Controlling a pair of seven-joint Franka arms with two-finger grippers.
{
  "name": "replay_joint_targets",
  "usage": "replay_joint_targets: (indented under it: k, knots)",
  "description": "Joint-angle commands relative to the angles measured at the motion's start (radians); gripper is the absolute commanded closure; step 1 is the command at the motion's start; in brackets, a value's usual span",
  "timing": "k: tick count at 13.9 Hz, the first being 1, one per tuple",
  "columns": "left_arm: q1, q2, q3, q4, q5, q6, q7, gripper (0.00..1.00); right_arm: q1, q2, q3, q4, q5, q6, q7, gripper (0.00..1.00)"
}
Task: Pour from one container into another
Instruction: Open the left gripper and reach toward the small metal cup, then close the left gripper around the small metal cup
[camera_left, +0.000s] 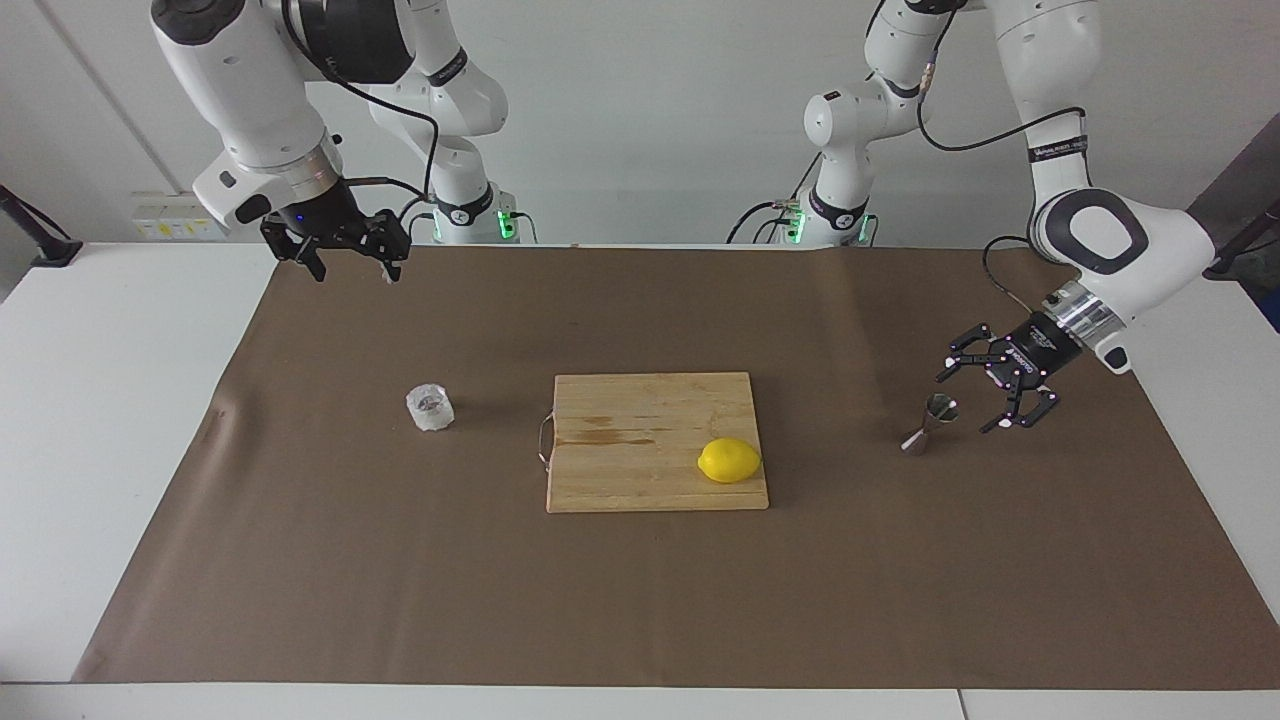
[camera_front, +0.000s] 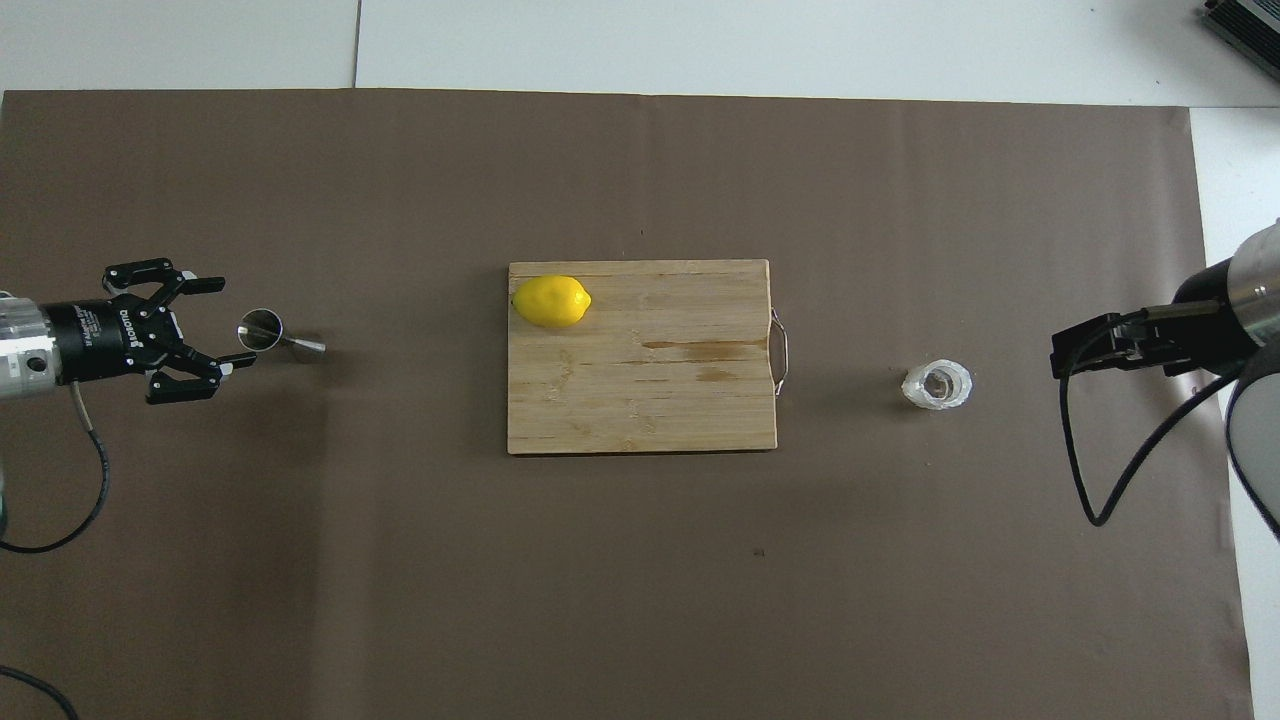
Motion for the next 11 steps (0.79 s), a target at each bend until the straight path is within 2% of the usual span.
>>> replay_joint_targets:
  k: [1,6,11]
  knots:
    - [-0.001,-0.04,-0.005,-0.086,-0.088,0.073,-0.033,0.0,-0.017,-0.023,0.007,-0.03,0.027,0.021,0.008,0.0]
    - [-0.02,-0.043,-0.005,-0.102,-0.088,0.084,-0.013,0.0,-0.017,-0.023,0.007,-0.03,0.027,0.021,0.008,0.0]
    - [-0.07,-0.04,-0.005,-0.115,-0.088,0.15,-0.012,0.0,-0.017,-0.023,0.007,-0.03,0.027,0.021,0.008,0.0]
